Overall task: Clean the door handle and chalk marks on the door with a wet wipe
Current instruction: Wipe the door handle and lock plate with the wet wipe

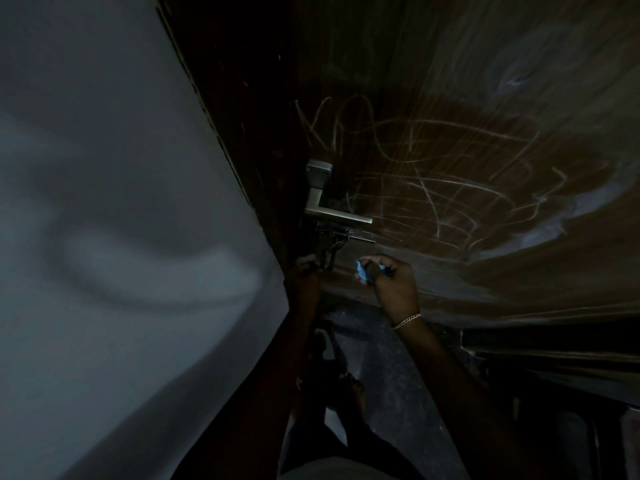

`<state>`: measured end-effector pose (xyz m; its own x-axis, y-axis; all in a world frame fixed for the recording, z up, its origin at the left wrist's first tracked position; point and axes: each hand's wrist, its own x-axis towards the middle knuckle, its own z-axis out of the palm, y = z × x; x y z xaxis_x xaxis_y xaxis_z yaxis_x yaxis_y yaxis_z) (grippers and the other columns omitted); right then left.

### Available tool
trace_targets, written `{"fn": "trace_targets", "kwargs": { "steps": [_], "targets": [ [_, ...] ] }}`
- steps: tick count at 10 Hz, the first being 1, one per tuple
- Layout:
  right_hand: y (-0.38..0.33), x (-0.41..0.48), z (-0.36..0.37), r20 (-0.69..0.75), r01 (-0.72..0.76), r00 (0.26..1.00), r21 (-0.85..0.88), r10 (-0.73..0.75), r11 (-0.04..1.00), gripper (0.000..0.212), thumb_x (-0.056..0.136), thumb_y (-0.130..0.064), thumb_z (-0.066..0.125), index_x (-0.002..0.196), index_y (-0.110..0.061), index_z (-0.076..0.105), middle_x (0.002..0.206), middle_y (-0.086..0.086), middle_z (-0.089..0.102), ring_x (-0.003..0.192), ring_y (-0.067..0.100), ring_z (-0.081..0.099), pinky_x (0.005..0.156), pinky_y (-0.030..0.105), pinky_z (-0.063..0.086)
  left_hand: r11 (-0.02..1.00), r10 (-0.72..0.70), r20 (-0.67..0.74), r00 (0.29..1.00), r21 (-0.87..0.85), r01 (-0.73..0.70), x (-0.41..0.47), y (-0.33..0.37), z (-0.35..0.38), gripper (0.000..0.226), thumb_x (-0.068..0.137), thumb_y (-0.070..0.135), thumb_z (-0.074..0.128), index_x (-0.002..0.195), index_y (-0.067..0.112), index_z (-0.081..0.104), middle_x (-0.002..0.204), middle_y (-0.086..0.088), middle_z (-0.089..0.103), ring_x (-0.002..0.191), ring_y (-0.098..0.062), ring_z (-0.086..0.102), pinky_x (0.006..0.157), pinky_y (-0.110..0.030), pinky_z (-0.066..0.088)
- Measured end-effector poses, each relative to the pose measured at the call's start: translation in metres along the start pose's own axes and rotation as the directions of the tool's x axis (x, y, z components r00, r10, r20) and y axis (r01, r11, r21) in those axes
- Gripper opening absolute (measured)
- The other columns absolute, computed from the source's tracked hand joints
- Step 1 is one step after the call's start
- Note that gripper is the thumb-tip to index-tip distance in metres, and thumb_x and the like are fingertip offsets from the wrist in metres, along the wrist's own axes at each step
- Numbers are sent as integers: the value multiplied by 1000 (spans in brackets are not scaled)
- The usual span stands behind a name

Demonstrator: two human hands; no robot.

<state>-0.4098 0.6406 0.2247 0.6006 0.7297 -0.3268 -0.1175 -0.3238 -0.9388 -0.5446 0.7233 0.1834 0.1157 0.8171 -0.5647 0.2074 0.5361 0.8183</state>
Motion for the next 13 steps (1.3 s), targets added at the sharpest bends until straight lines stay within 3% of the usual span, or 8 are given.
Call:
{"fn": "trace_targets", "kwargs": {
  "steps": [1,3,5,7,8,10,12,13],
  "targets": [
    [6,0,2,-4,55,998,-106,-55,993,16,85,3,68,91,-10,73,87,0,73,76,2,68,71,18,53,999,-43,9,999,-28,43,10,-9,-16,23,90,0,63,83,21,72,98,-17,74,94,-33,69,87,-43,57],
    [15,9,20,12,99,995,-246,-99,964,25,75,2,78,95,-13,73,98,2,72,86,6,66,78,12,51,974,-131,163,978,-163,158,3,10,-24,24,73,-10,76,90,6,71,74,-4,69,59,-9,63,53,-19,49],
    [12,14,42,198,372,928,-431,-316,822,24,81,0,73,103,-9,73,99,-18,60,90,-14,57,83,9,48,946,-187,224,957,-221,236,9,9,-25,16,86,-9,66,91,6,66,97,-17,69,77,-18,70,60,-18,58],
    [22,4,45,395,546,838,-606,-376,579,24,86,-17,58,105,-11,71,106,5,60,94,17,61,85,24,51,974,-155,195,969,-131,182,18,4,-24,18,95,-5,56,84,7,63,87,-8,64,75,-16,62,54,-13,55],
    [12,11,41,377,550,834,-617,-402,563,38,80,-26,46,101,-8,72,105,8,62,94,19,61,87,22,49,982,-142,201,969,-91,163,19,4,-24,16,92,-7,59,86,7,64,83,-5,66,76,-15,65,57,-15,55],
    [12,12,53,469,595,803,-652,-367,470,24,77,-5,66,100,-7,72,105,13,62,97,29,60,85,31,51,990,-140,137,981,30,137,28,-8,-26,32,97,3,52,126,-8,57,110,-19,65,80,-15,62,68,-28,53],
    [4,27,46,401,514,857,-696,-323,501,37,77,-34,54,100,-14,75,106,7,64,97,24,62,83,34,54,985,-157,199,967,-34,167,26,-4,-20,13,94,-5,57,104,-2,65,87,-11,65,54,0,65,51,-12,50],
    [4,24,63,414,535,844,-678,-340,504,20,79,-7,67,98,-9,74,106,14,63,93,30,63,80,31,52,991,-135,132,982,40,131,30,-8,-25,30,94,6,56,123,-2,61,109,-15,67,85,-16,66,65,-24,54]
  ]
}}
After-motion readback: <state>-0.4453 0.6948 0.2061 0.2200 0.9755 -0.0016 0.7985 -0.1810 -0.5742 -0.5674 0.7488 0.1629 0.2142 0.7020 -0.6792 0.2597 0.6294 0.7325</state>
